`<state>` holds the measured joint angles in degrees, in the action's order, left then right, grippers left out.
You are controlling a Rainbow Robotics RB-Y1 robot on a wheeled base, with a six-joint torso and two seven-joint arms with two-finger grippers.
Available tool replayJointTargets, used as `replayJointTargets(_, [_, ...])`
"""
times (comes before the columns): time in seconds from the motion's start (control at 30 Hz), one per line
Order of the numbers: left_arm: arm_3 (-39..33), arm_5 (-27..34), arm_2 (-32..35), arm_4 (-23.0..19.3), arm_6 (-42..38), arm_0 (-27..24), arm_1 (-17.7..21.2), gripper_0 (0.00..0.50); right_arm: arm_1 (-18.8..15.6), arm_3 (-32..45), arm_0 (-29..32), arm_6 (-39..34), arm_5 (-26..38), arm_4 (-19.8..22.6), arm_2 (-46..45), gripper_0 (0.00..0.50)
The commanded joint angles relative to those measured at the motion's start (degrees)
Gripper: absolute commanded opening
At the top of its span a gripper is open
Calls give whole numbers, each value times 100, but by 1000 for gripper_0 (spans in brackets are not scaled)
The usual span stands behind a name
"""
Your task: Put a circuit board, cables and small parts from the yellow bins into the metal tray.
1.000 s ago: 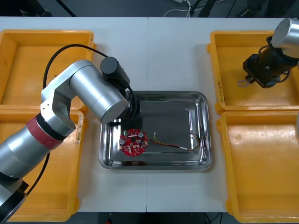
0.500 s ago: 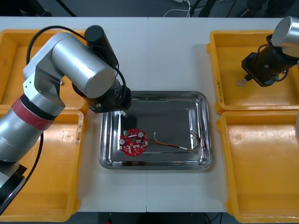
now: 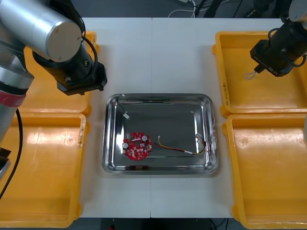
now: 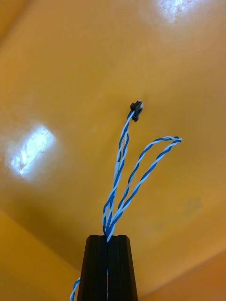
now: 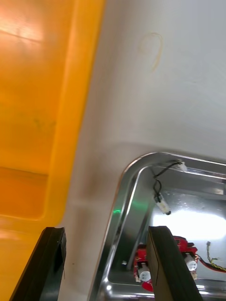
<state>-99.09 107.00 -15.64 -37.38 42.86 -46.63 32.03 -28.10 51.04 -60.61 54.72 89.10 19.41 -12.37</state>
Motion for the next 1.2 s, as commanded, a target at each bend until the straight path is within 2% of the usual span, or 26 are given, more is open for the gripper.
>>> replayJointTargets(0.03, [30,93,448,-112,1154,-285,365,500,-178,504,-82,724,441,-86,-328,0])
replayJointTargets(0.3, [610,-92,852,-94,1980,-329,559,500,-231,1418,120,988,1206,-95,-328,0])
replayJointTargets(0.47, [1006,-329,1028,-6,2428,-338,682,500,-319,2235,445,1093,1654,72,-178,0])
replayJointTargets(0.63, [1463,-575,1177,73,2859,-364,752,500,-310,2754,506,1207,2090,186,50,0])
replayJointTargets(0.8, [1876,-918,1203,231,3211,-443,761,500,-257,3246,533,1330,2090,406,428,0])
replayJointTargets(0.93, [2289,-1278,1195,292,3474,-522,761,500,-257,3738,726,1497,2090,784,833,0])
replayJointTargets(1.07, [2579,-1682,1168,292,3571,-540,761,500,-266,4345,963,2033,2090,793,1272,0])
replayJointTargets(1.2, [2737,-1946,1072,310,3615,-540,761,500,-266,4635,1122,2420,2090,872,1439,0])
